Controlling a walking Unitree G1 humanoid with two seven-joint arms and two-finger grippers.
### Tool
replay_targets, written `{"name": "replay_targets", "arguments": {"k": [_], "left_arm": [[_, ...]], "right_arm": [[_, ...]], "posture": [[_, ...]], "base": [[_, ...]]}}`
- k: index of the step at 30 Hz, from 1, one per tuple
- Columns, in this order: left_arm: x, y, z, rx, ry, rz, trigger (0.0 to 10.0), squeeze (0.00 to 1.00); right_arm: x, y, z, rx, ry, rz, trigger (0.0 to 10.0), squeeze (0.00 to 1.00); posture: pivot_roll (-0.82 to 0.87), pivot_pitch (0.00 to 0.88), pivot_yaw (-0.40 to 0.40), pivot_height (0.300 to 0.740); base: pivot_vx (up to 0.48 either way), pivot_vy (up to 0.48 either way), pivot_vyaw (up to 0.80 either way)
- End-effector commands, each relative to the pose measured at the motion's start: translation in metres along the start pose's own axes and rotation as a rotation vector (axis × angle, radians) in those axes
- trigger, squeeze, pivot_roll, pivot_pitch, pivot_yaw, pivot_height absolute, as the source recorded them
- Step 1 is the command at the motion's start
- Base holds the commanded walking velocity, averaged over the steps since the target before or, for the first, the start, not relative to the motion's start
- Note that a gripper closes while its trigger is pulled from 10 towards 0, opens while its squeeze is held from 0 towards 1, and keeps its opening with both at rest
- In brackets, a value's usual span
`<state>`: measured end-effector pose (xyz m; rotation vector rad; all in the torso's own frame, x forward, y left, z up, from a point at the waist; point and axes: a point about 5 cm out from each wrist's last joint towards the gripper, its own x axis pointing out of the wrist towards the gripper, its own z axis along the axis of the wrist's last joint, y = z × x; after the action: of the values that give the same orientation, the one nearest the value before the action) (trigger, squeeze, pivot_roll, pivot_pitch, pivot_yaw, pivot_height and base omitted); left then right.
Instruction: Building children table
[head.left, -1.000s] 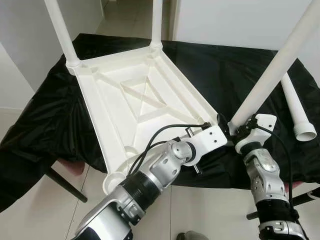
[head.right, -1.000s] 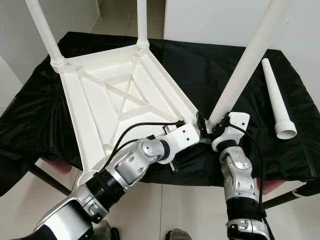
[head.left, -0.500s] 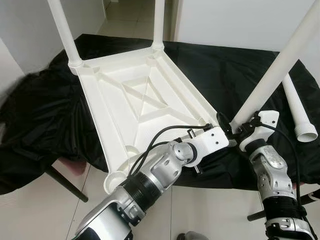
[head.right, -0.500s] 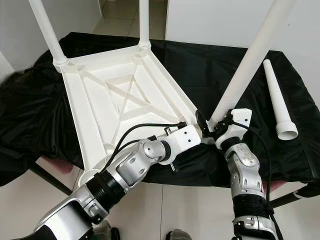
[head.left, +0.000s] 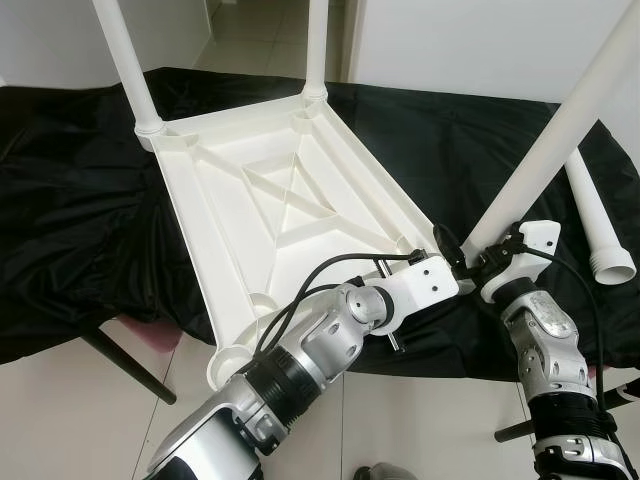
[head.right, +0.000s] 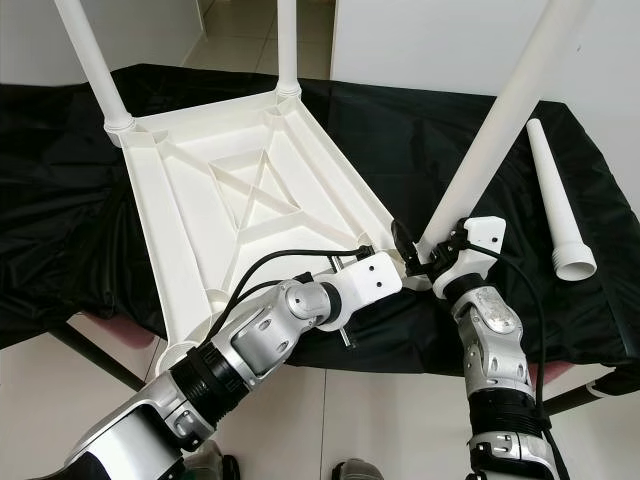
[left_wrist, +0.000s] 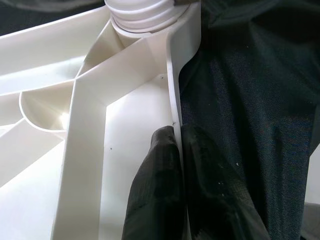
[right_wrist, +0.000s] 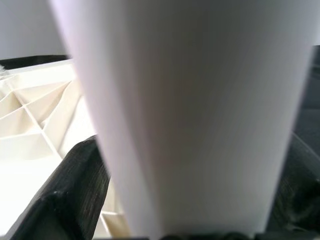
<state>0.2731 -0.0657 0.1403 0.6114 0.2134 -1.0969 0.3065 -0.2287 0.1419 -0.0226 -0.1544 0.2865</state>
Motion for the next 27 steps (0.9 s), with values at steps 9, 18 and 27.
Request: {"name": "replay_targets", "arguments": {"k": [9,18,27], "left_arm": [[0.003,-0.011,-0.001,0.041,0.031,-0.066,10.0,0.0],[0.003,-0.01,0.0,0.051,0.029,-0.066,10.0,0.0],[0.003,-0.011,0.0,0.057,0.027,-0.067,10.0,0.0]], "right_arm": [[-0.008,0.011,-0.035,0.035,0.161,0.072,10.0,0.0],[-0.019,0.007,-0.057,0.039,0.28,0.049,10.0,0.0],[-0.024,0.004,-0.064,0.03,0.313,0.043,10.0,0.0]], "posture": [[-0.01,0.059,0.008,0.74],[-0.01,0.06,0.01,0.74],[-0.01,0.059,0.013,0.74]], "base": [[0.0,0.0,0.0],[0.0,0.0,0.0],[0.0,0.0,0.0]]}}
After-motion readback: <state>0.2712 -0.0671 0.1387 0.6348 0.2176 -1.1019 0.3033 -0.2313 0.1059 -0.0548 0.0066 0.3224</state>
